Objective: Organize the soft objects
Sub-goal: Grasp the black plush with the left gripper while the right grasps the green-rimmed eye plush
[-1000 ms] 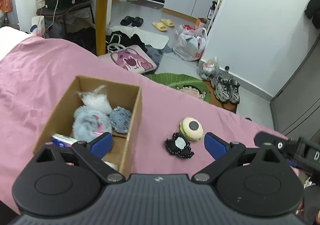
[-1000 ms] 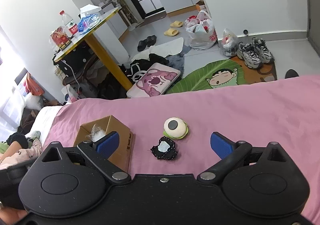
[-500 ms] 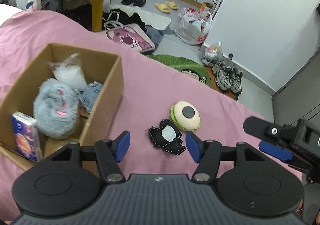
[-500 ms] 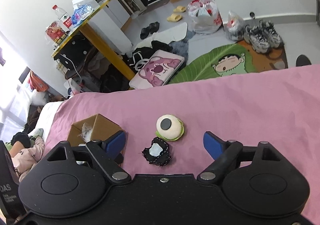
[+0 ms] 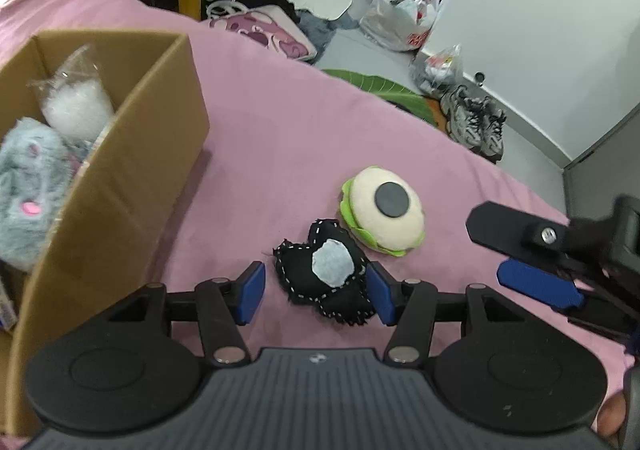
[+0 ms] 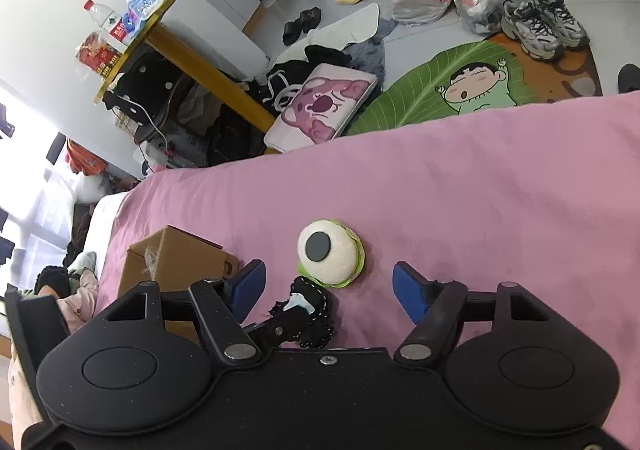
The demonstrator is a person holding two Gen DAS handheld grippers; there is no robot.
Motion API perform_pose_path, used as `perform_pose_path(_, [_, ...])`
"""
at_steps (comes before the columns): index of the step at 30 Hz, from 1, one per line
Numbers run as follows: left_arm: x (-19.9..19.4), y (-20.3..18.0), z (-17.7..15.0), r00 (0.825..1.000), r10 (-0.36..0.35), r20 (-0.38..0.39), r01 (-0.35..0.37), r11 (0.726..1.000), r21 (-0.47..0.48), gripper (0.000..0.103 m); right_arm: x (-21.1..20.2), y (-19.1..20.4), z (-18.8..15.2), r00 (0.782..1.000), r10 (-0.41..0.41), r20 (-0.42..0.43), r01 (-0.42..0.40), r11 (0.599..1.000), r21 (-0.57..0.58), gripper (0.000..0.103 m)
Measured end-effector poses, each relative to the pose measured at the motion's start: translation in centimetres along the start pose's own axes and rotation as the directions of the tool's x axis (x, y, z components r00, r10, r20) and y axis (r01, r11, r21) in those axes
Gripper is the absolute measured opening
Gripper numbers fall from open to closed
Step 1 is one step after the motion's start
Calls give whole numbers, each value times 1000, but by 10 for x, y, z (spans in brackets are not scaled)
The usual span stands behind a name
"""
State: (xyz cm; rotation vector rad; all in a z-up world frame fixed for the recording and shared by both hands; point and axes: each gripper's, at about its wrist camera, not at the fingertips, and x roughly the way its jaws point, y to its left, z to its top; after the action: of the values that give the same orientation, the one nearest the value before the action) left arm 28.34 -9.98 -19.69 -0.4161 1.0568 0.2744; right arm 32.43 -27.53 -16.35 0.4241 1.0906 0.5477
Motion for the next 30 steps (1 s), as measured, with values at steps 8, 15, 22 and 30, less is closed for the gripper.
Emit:
perform_pose_path(8, [23,-1,5,1000,10,-18,-10,1000,5,55,21,-13,3,999,8,-43,-6,999,34,69])
perform_pose_path(15, [20,4,5,1000,-24,12,24,999,-28,30,46,-8,9,997,19,-81,-17,1000,27,67])
perform_pose_path(22, [17,8,7,999,-44,3,44,998,-41,25,54,-7,9,997,25,-79,-23,999,31,63])
perform_pose_path(30, [6,8,9,999,-55,-2,55,999,-3,25,61,-2,4,999,-10,-54,11,1000,12,36])
